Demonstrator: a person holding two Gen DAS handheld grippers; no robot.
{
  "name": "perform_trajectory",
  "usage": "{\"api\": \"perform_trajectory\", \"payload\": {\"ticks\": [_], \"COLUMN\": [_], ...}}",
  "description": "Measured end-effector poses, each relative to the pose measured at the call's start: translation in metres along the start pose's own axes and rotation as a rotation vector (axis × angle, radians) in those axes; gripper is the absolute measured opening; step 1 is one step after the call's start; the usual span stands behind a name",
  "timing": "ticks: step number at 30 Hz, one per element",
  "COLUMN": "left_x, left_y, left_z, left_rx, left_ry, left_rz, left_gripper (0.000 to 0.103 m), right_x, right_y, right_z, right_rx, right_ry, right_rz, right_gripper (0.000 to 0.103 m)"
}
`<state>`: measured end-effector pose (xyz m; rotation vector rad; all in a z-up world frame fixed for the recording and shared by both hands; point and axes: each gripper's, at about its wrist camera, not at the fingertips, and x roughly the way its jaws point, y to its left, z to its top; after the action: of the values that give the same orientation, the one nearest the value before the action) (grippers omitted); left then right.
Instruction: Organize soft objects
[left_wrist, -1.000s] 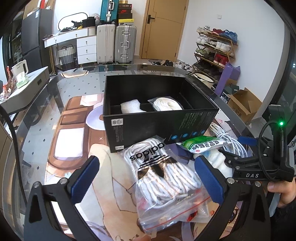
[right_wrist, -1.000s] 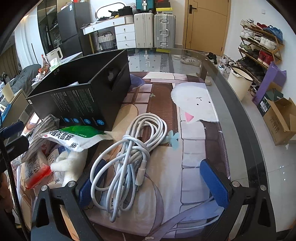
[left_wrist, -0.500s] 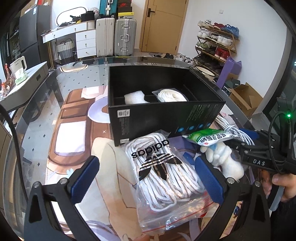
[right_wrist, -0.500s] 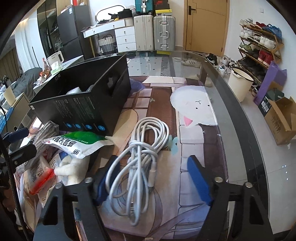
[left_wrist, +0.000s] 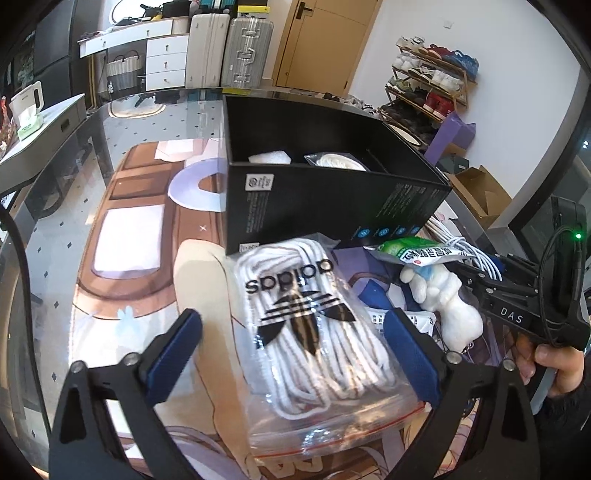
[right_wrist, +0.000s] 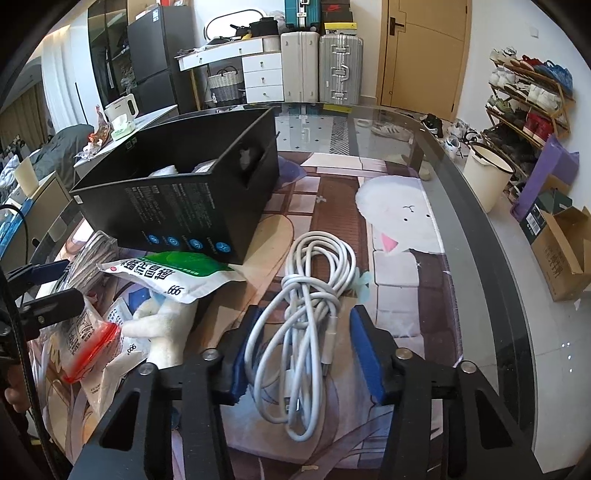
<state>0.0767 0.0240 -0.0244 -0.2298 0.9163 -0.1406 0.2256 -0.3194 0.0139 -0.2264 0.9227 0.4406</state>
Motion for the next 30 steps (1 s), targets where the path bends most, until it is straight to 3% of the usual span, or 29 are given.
{"api": "perform_trajectory", "payload": {"ticks": [7, 16, 30], "left_x": [-0.006, -0.019, -0.037], "left_y": [-0.004, -0.006, -0.017], "left_z": [-0.004, -0.004, -0.003], "left_rx": [0.020, 0.048, 0.119], "left_ry": [-0.031, -0.080, -0.172], "left_rz": [-0.038, -0.008, 0.099], "left_gripper": [0.069, 0.041, 0.037], "right_x": [-0.001, 0.000, -0.012], "right_y": [0.001, -0.002, -0.004], "right_z": [0.000, 0.001, -0.003], "right_rx": [0.012, 0.033, 0.020], "right_ry": [-0.005, -0.009, -0.064], "right_rz": [0.001, -0.002, -0.016], "right_gripper": [0.040, 0.031, 0.026]}}
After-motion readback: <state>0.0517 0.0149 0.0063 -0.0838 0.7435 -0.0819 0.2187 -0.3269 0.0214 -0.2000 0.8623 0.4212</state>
